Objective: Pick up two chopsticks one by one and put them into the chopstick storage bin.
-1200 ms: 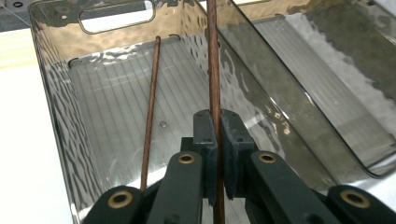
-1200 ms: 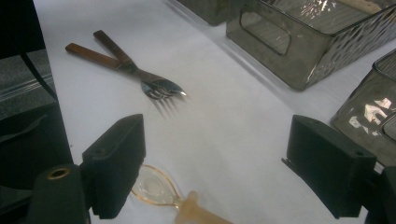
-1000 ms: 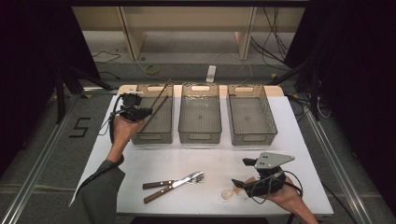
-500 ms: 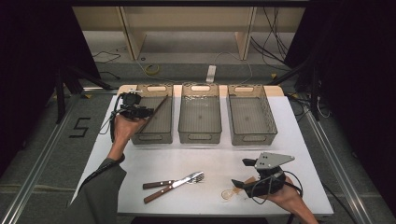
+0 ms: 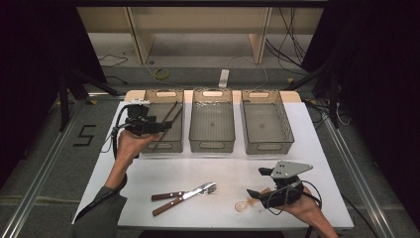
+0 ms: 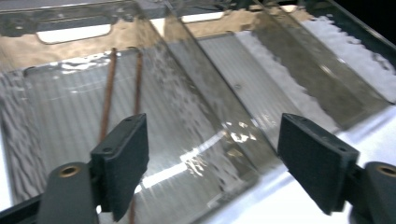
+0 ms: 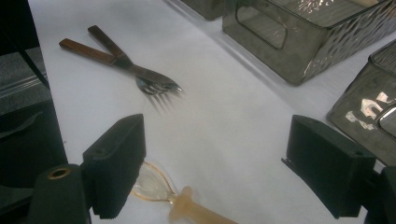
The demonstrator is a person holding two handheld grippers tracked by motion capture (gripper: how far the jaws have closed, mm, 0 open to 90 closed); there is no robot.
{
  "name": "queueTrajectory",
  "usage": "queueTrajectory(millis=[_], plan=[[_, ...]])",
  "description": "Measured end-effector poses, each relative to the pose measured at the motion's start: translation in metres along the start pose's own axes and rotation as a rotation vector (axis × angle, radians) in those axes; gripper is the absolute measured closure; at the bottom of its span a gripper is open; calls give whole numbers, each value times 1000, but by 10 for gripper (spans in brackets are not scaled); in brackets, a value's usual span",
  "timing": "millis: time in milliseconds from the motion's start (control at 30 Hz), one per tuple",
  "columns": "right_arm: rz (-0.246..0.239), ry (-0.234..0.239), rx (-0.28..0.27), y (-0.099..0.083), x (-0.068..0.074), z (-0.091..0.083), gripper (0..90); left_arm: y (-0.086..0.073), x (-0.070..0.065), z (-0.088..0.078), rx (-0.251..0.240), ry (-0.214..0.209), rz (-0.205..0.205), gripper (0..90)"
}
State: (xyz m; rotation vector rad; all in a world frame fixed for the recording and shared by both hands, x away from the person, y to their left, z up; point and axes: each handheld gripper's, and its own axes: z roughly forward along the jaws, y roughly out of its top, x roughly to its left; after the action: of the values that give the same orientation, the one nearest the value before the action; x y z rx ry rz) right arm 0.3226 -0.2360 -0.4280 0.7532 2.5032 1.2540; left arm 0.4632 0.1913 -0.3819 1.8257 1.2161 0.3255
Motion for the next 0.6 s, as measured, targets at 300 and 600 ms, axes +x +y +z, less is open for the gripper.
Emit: queueTrajectory(millis=[300, 600], plan=[[-2, 1, 15, -2, -5, 4, 205, -15, -20, -16, -29, -33, 50, 191], [4, 1, 39, -6, -9, 3, 203, -43, -30, -28, -17, -69, 76, 167]])
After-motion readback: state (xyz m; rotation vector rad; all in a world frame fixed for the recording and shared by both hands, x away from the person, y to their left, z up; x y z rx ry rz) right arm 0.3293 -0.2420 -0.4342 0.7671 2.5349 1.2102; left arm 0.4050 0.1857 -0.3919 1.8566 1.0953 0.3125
